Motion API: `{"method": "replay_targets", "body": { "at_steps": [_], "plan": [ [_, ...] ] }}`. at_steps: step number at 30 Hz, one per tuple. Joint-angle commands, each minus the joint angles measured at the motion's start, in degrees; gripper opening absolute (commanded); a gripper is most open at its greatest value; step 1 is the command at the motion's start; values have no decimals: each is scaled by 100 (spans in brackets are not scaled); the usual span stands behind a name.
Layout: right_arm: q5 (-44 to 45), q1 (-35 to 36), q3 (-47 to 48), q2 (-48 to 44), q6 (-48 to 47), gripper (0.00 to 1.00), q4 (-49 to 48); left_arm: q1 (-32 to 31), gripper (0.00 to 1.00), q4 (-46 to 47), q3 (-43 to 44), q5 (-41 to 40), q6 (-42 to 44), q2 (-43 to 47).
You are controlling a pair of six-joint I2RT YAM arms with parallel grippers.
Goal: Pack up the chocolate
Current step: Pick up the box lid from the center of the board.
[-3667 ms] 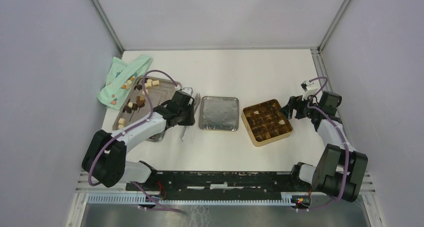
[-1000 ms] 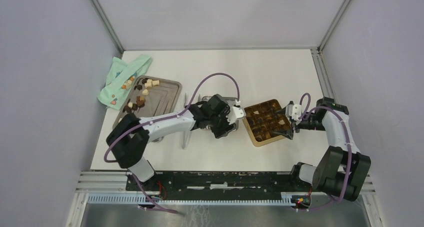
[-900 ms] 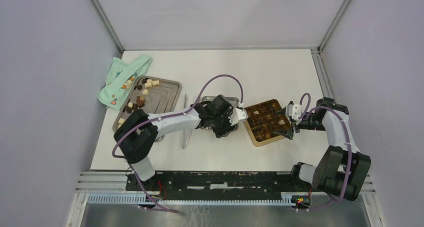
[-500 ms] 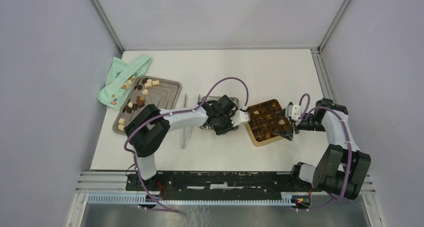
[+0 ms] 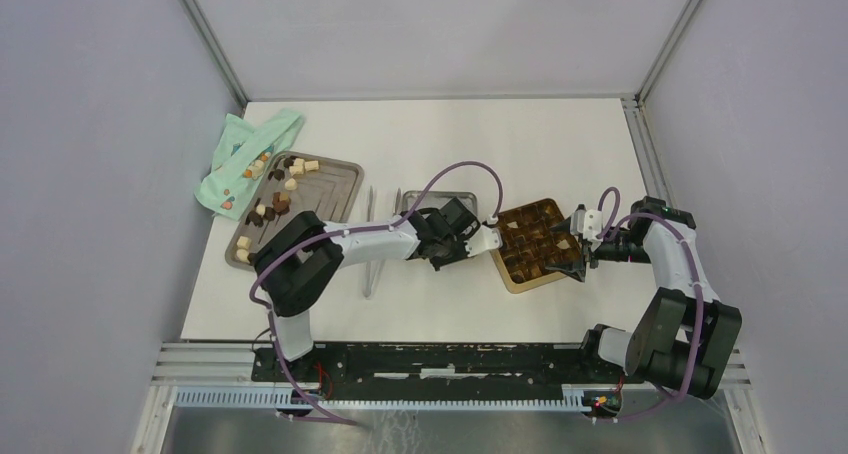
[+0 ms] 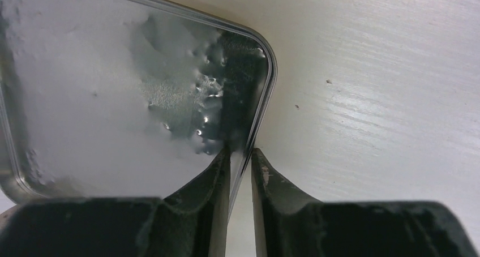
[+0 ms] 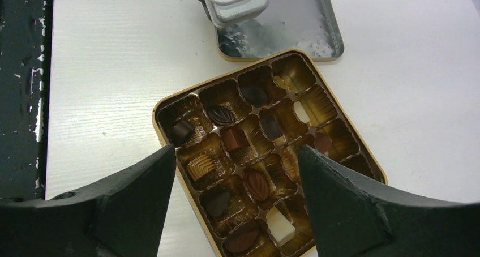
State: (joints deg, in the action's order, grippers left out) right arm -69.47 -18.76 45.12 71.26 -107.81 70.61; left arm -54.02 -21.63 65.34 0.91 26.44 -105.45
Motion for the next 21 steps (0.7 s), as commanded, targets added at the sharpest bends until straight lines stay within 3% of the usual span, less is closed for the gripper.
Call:
{"method": "replay_targets", "body": {
  "at_steps": [1, 5, 11, 14, 21],
  "plan": [
    [-250, 18, 32, -7, -38, 84, 120, -106, 25, 431, -253, -422, 41, 107],
    [-281, 17, 33, 2, -23, 84, 121, -174, 18, 560, -410, -521, -39, 133],
    [-259, 22, 50, -23, 22, 85, 120, -331, 17, 708, -577, -621, -150, 141],
    [-250, 22, 58, -40, 48, 84, 129, -343, 3, 696, -564, -591, -194, 209],
    [-125, 26, 119, -137, -22, 85, 120, -339, 2, 629, -535, -432, -243, 746]
  ]
}}
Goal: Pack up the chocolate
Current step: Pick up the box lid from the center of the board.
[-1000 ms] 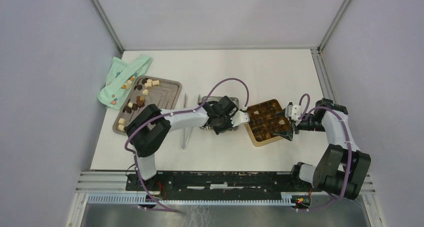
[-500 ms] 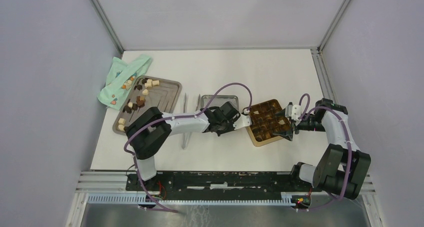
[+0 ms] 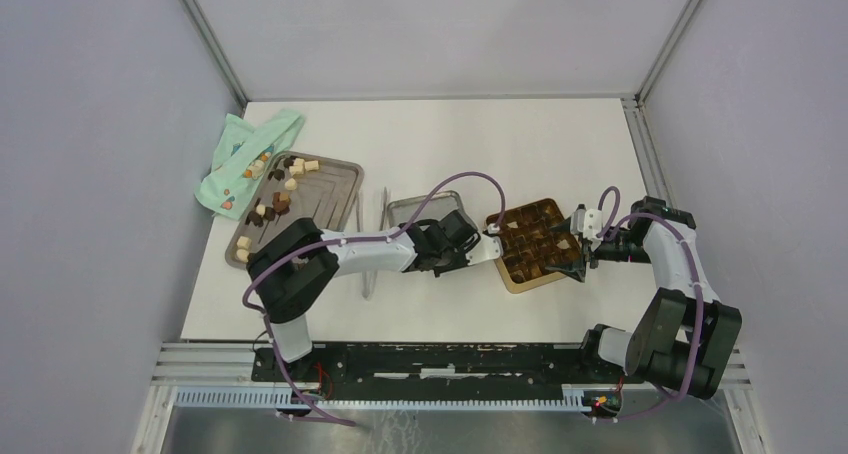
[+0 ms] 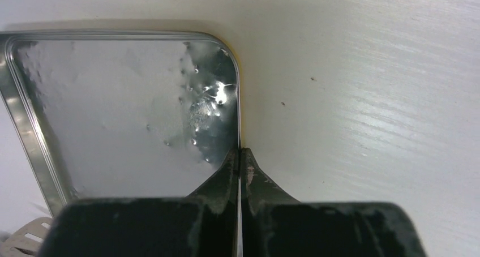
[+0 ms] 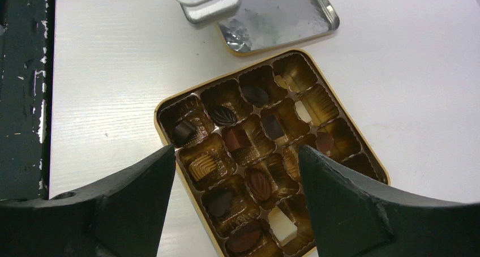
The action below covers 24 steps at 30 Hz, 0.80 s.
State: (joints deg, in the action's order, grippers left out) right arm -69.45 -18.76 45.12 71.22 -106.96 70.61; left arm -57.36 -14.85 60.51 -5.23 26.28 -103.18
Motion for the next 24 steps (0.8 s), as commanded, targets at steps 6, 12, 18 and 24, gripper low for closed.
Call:
{"method": "replay_targets", "body": {
  "at_steps": [6, 12, 18, 24],
  "plan": [
    [-12, 120, 237, -204, -212, 85, 126, -7, 2, -319, -31, 483, -223, 1093],
    [137, 546, 252, -301, -802, 88, 124, 53, 2, -749, -82, 1407, -276, 1773],
    [163, 1201, 355, -408, -886, 92, -502, 78, 2, -1238, -36, 2346, -300, 2266],
    [345, 1830, 479, -494, 94, 93, -1834, 84, 2, -1672, 131, 3119, -353, 2441]
  ]
}}
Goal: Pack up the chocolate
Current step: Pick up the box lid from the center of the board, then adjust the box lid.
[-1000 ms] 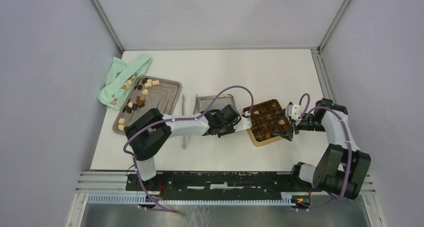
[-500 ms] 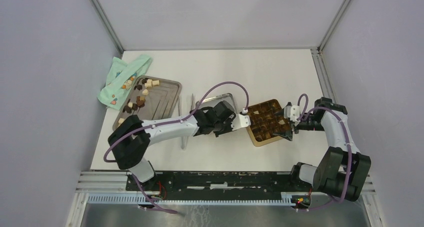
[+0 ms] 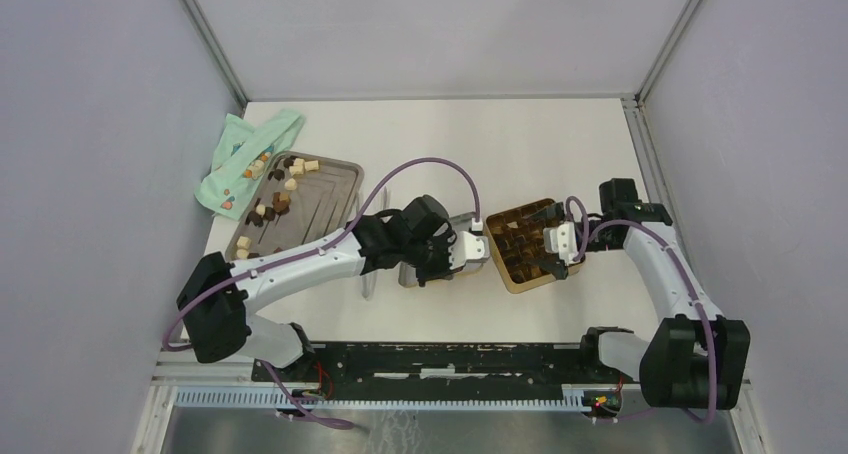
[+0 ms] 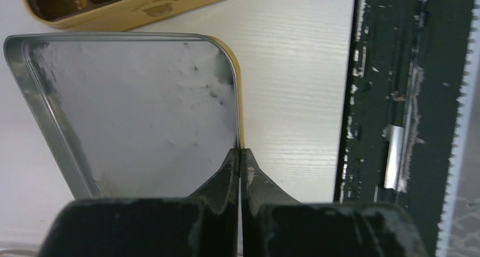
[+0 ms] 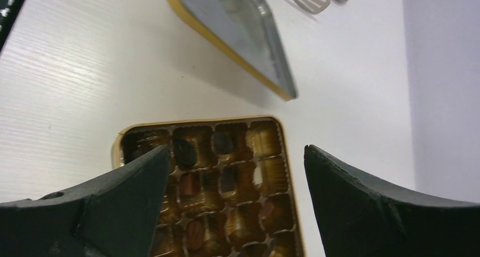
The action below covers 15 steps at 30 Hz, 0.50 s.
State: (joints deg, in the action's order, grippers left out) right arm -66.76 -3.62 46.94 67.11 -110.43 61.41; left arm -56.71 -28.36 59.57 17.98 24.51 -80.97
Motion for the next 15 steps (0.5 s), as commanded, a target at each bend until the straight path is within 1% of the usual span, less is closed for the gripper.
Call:
{"method": "replay_targets", "body": {
  "at_steps": [1, 3, 10, 15],
  "plan": [
    [120, 327, 342, -29, 411, 93, -940, 12, 2, -372, 260, 908, -177, 222],
    [257, 708, 390, 44, 348, 93, -1010, 5, 2, -458, 327, 1133, -166, 214],
    [863, 1519, 381, 205, 194, 90, -1150, 19, 2, -630, 563, 1549, -140, 135],
    [1227, 1936, 205, 300, 216, 84, -1416, 46, 2, -767, 738, 1906, -172, 146]
  ]
}}
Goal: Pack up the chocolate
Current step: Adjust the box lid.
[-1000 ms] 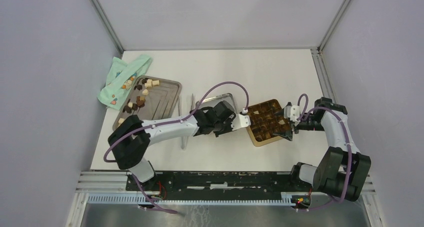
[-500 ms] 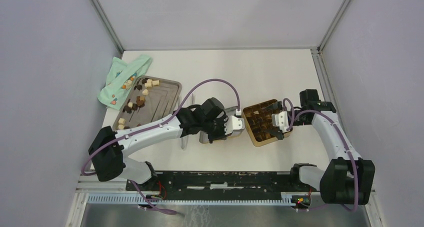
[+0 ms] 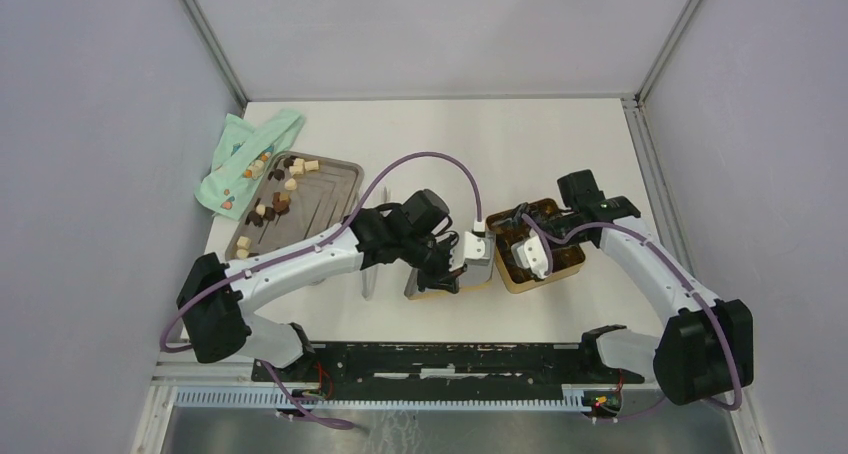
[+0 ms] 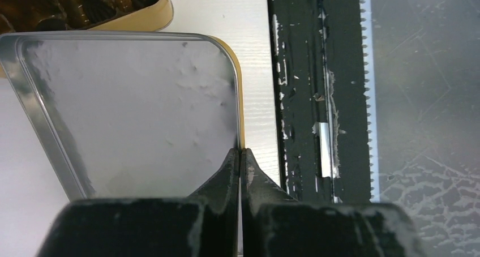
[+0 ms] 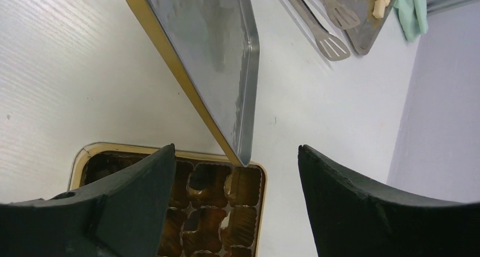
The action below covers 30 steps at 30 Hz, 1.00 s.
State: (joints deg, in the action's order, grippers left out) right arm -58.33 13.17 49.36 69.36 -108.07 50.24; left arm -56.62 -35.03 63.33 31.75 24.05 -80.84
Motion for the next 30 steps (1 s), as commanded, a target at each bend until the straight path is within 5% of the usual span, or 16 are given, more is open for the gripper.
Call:
{"method": "replay_targets", "body": {
  "at_steps": [1, 12, 23, 30],
  "plan": [
    [411, 332, -54, 119, 30, 82, -383, 37, 2, -120, 390, 593, -145, 134],
    [594, 913, 13, 280, 223, 50, -583, 433, 2, -22, 362, 1325, -417, 399],
    [-38, 978, 116, 84, 383, 4, -199, 768, 2, 58, 255, 1343, -619, 582],
    [-813, 630, 186, -109, 1205, 0, -138, 853, 43, 410, 499, -98, -1193, 1295]
  ]
}}
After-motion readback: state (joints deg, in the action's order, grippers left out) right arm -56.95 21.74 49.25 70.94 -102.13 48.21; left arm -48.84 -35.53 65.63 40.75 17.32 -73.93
